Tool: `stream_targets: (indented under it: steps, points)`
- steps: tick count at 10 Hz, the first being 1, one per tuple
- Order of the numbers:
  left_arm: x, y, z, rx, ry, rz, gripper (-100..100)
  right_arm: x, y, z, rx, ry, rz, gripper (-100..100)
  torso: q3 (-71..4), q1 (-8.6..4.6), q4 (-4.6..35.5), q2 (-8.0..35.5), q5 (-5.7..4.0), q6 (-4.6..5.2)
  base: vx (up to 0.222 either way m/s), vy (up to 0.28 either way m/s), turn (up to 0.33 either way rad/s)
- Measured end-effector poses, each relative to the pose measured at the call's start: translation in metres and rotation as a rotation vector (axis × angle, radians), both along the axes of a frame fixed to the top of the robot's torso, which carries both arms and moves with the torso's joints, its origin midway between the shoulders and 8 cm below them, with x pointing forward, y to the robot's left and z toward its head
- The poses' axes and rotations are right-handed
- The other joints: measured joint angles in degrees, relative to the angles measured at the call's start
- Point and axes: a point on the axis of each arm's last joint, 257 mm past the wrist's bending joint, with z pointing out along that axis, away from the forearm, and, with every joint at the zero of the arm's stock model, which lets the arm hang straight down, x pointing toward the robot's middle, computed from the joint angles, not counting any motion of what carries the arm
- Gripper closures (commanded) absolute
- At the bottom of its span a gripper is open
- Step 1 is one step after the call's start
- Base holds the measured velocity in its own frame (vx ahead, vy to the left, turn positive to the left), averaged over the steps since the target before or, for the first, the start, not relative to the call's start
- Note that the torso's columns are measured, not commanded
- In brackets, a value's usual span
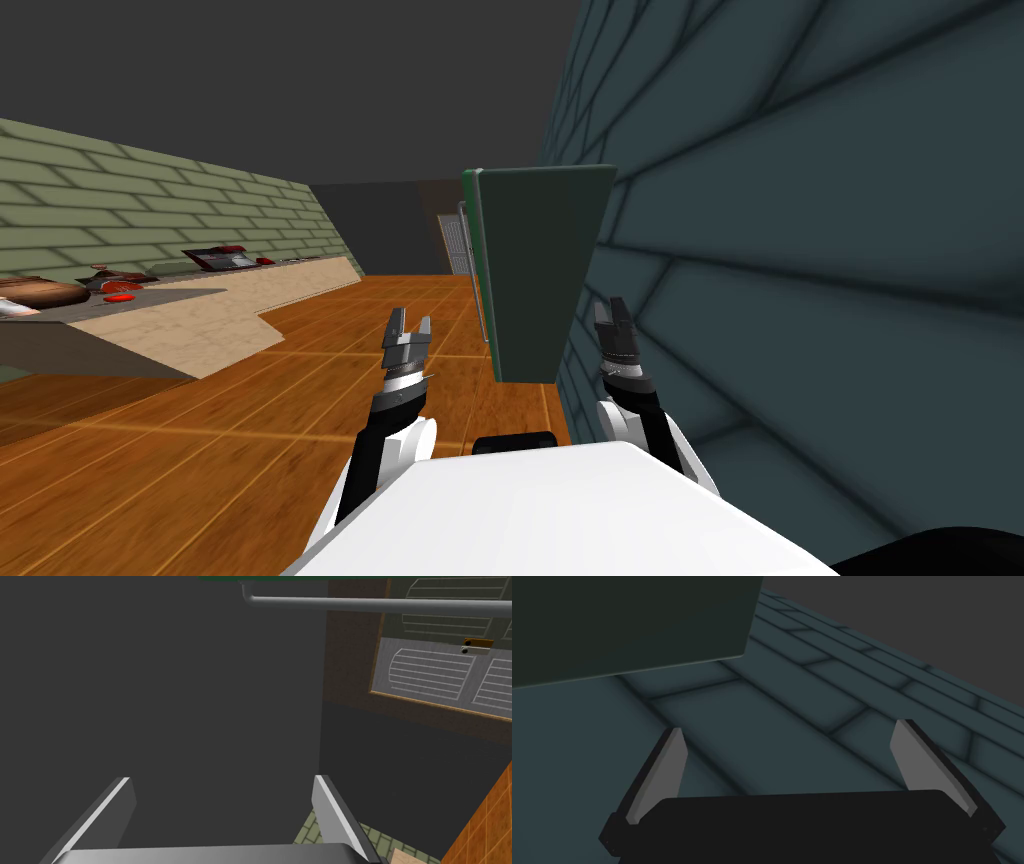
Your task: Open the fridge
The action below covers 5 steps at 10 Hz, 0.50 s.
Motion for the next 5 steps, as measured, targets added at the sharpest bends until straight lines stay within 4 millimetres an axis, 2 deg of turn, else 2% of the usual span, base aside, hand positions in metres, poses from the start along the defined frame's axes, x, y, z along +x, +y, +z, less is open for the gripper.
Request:
stream_targets:
  steps: [2,5]
  points:
    - [0.0,0.0,0.0,0.0,0.0,0.0,0,0.0,0.0,0.0,0.0,0.0,0.0,0,-12.0,0.0,6.0,5.97,0.0,0.0,0.0,0.0,0.0]
    - [0.0,0.0,0.0001,0.0,0.0,0.0,0,-0.0001,0.0,0.0001,0.0,0.0,0.0,0,-36.92,0.0,18.46,18.45,0.0,0.0,0.0,0.0,0.0]
